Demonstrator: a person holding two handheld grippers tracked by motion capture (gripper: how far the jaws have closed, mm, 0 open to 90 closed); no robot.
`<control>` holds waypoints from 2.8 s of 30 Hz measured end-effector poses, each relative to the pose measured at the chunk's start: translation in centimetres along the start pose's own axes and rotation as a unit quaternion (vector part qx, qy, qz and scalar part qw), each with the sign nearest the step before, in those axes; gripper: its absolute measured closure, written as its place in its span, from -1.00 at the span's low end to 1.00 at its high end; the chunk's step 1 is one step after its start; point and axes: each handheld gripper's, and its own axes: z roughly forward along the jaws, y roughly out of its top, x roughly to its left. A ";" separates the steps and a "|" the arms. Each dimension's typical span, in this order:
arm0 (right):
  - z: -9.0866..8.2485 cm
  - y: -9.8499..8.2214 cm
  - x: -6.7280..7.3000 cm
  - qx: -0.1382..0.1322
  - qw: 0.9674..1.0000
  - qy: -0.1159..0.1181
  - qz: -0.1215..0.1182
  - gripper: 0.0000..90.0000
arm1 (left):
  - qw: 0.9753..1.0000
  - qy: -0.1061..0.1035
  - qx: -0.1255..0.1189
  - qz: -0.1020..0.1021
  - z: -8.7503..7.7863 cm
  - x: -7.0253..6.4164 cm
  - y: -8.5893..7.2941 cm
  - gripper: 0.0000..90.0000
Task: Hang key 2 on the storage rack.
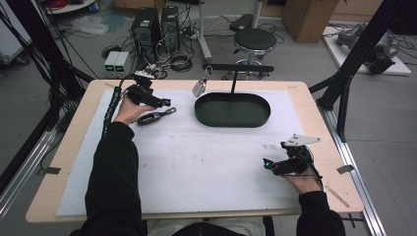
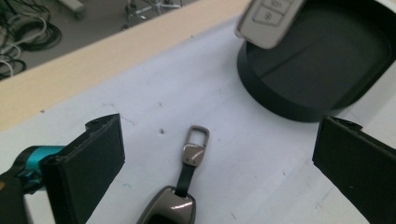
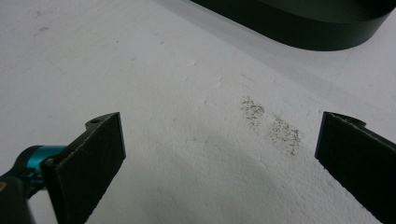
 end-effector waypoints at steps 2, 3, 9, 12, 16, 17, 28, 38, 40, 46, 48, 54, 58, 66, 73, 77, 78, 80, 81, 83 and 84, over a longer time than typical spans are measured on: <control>0.0 0.0 0.0 0.002 1.000 -0.001 0.002 -0.98 | 1.000 0.004 0.017 0.005 0.4 0.1 -0.3 -0.94; 0.0 0.0 0.0 0.002 1.000 -0.001 0.001 -0.98 | 1.000 0.007 0.027 0.008 0.7 0.1 -0.4 -0.94; 0.0 -0.1 0.0 0.002 1.000 -0.001 -0.004 -0.98 | 0.998 -0.001 0.066 0.012 2.5 0.4 -1.6 -0.94; 0.0 -0.1 -0.1 0.003 1.000 -0.001 -0.001 -0.98 | 0.996 -0.005 0.085 0.013 3.4 0.6 -2.4 -0.94; 0.0 -0.2 -0.1 0.005 1.000 -0.003 -0.001 -0.98 | 0.995 -0.004 0.098 0.016 4.1 0.6 -3.1 -0.86; 0.0 -0.2 -0.1 0.007 1.000 -0.003 0.001 -0.98 | 0.995 0.000 0.102 0.018 4.2 0.6 -3.1 -0.81; -0.1 -0.3 -0.1 0.007 1.000 -0.003 0.000 -0.98 | 0.993 0.026 0.118 0.009 5.0 1.0 -3.5 -0.67; -0.1 -0.4 -0.2 0.007 1.000 -0.006 0.001 -0.98 | 0.994 0.045 0.101 0.018 5.1 0.9 -3.2 -0.20; -0.1 -0.4 -0.2 0.008 1.000 -0.006 0.000 -0.98 | 0.994 0.050 0.101 0.016 5.1 0.8 -3.1 -0.12; -0.1 -0.3 0.0 0.008 1.000 -0.006 0.002 -0.98 | 0.993 0.060 0.103 0.011 5.3 0.8 -3.2 0.03; -0.1 -0.4 0.0 0.007 1.000 -0.007 -0.001 -0.98 | 0.993 0.056 0.108 0.012 5.3 0.8 -3.2 0.08; -0.1 -0.4 0.0 0.008 1.000 -0.006 0.001 -0.98 | 0.993 0.046 0.107 0.011 5.3 0.8 -3.2 0.23; 0.1 -0.3 0.0 0.011 1.000 -0.003 -0.003 -0.98 | 0.992 0.047 0.112 0.014 5.3 0.8 -3.3 0.46; 0.1 -0.3 0.0 0.010 1.000 -0.003 -0.003 -0.98 | 0.994 0.051 0.095 -0.006 5.4 0.6 -3.5 0.82; 0.1 -0.2 0.1 0.011 1.000 -0.004 -0.005 -0.98 | 0.993 0.058 0.095 -0.046 5.3 0.7 -3.4 0.89; 0.2 -0.2 0.1 0.010 1.000 -0.003 -0.005 -0.98 | 0.993 0.058 0.096 -0.045 5.3 0.7 -3.3 0.91; 0.2 -0.2 0.1 0.009 1.000 -0.003 -0.006 -0.98 | 0.993 0.060 0.096 -0.045 5.2 0.7 -3.3 0.91; 0.2 -0.2 0.1 0.010 1.000 -0.002 -0.006 -0.98 | 0.992 0.062 0.098 -0.046 5.2 0.7 -3.2 0.91; 0.2 -0.2 0.1 0.010 1.000 -0.003 -0.006 -0.98 | 0.992 0.066 0.100 -0.044 5.1 0.6 -3.2 0.91; 0.3 -0.2 0.1 0.012 1.000 -0.004 -0.007 -0.98 | 0.992 0.071 0.100 -0.043 4.9 0.5 -3.1 0.91; 0.3 -0.2 0.1 0.013 1.000 -0.004 -0.007 -0.98 | 0.992 0.069 0.097 -0.046 4.8 0.5 -3.0 0.91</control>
